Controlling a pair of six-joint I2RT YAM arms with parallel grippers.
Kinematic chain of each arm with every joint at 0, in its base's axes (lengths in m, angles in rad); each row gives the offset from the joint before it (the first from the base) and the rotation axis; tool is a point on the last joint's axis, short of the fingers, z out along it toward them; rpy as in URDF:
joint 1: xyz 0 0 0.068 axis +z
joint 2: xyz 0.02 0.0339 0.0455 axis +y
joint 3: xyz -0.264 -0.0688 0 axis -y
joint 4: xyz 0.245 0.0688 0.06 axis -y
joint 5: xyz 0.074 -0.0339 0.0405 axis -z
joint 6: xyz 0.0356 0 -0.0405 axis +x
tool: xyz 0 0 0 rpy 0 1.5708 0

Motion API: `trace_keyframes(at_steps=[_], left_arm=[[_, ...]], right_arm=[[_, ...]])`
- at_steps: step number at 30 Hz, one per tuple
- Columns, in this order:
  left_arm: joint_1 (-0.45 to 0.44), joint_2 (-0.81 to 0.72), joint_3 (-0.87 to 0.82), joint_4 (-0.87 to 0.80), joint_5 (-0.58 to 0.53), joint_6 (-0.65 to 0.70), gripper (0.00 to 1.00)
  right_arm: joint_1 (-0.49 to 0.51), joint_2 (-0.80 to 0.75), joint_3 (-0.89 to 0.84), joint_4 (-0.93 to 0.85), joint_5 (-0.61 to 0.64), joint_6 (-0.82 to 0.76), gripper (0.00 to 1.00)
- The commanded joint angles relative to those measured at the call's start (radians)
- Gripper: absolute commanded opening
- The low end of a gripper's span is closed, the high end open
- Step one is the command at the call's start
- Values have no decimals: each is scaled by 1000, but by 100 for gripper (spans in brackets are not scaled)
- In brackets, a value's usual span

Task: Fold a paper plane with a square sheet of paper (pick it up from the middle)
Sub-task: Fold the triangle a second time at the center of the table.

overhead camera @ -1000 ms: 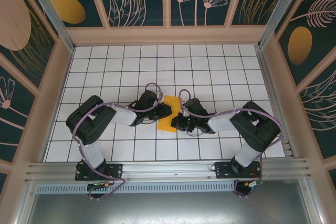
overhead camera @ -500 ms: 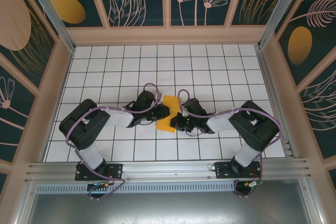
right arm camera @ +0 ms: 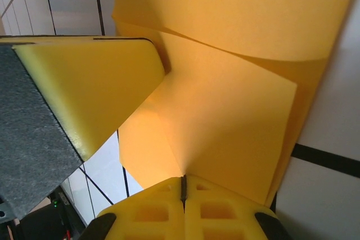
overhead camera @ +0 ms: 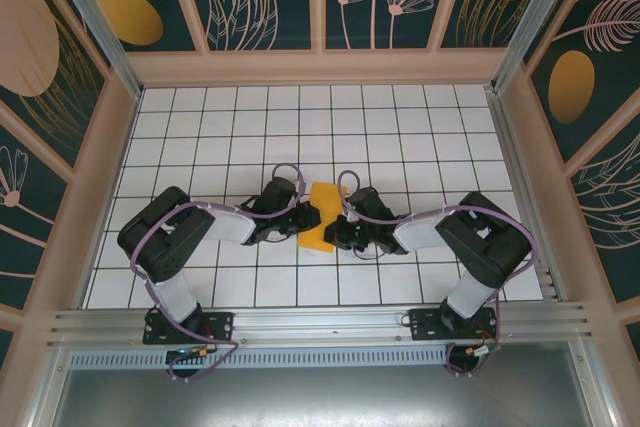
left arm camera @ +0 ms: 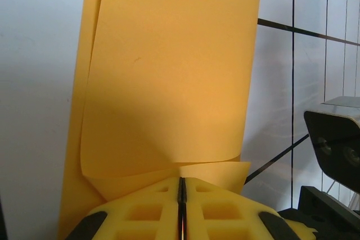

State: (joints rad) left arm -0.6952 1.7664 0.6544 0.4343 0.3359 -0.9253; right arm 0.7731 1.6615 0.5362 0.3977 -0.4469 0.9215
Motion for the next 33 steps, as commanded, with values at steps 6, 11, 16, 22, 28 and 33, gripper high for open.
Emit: trace_keyframes(at_steps=[6,11,16,22,28,33], left_arm=[[24,36,7,-65,-90,12,11],[38,30,3,-67,-86,22,11],[51,26,8,-64,-69,32,11],[70,28,7,-63,-66,47,11],[109,27,9,-67,-61,64,11],[139,25,13,-89,-99,84,11]], right_arm=[[17,43,-21,-219,14,-78,0],[17,40,-16,-240,13,-90,0],[17,38,-8,-262,20,-105,0],[17,28,-7,-281,22,-120,0],[17,30,-13,-283,20,-127,0],[17,20,-22,-281,22,-129,0]])
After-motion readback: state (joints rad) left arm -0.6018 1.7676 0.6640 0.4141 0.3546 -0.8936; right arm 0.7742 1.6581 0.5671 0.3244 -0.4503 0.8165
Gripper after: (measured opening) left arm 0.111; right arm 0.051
